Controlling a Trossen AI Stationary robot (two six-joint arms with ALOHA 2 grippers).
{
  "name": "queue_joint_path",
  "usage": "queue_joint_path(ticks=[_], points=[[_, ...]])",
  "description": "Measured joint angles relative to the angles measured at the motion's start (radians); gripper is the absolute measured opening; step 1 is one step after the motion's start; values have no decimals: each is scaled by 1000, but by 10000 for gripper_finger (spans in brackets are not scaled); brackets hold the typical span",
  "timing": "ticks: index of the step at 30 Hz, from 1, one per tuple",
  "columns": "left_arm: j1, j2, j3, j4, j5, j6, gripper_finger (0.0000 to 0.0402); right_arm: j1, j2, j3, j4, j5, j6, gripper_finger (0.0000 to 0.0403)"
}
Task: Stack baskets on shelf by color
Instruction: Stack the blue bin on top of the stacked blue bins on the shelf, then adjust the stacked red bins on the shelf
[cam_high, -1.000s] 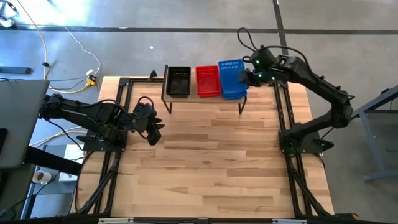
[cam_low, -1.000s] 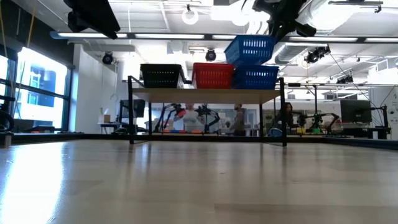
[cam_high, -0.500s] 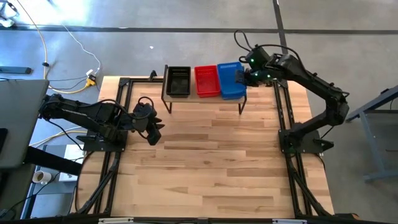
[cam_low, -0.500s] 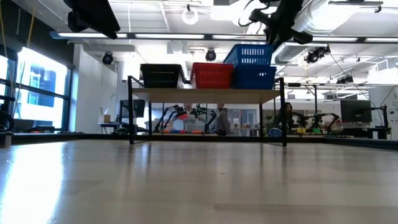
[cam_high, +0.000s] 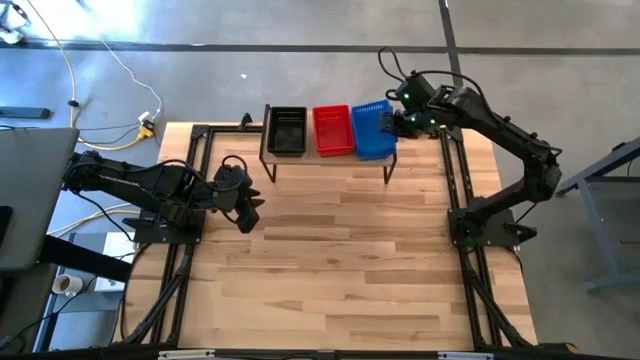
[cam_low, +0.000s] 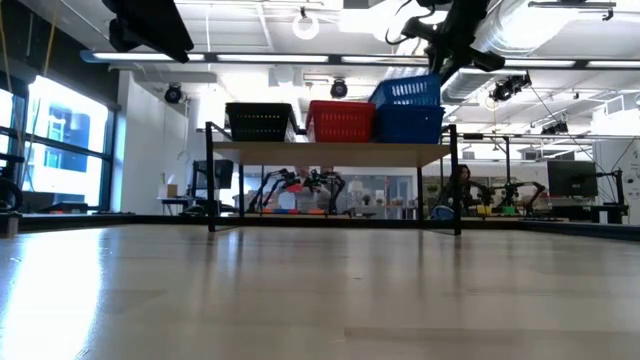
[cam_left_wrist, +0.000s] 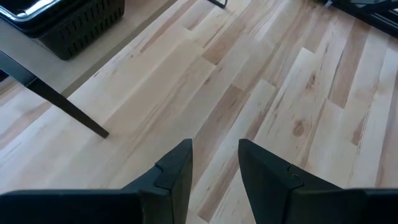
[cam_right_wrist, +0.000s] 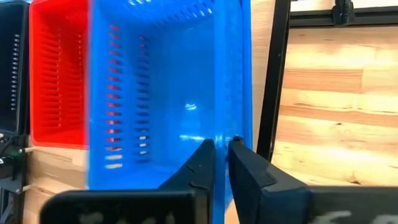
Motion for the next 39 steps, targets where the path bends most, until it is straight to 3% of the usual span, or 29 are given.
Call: queue_joint_path(ticks=[8,14,21,26,34,39], points=[[0,0,0,0,-28,0,119,1,0,0,0,4,-30,85],[0,0,0,31,-69,0,119,3,-25,0,12,5,-82,98],[39,0,0,235,-104,84,119,82,-37,1,96,14,-208,99],[100,0,0,403,-100,181,120,141,-38,1,97,89,-289,99],[192,1,0,566,-82,243,120,179,-38,1,172,82,-543,99],[248,8,-1,610,-22,243,120,199,-33,2,305,-16,-771,99]])
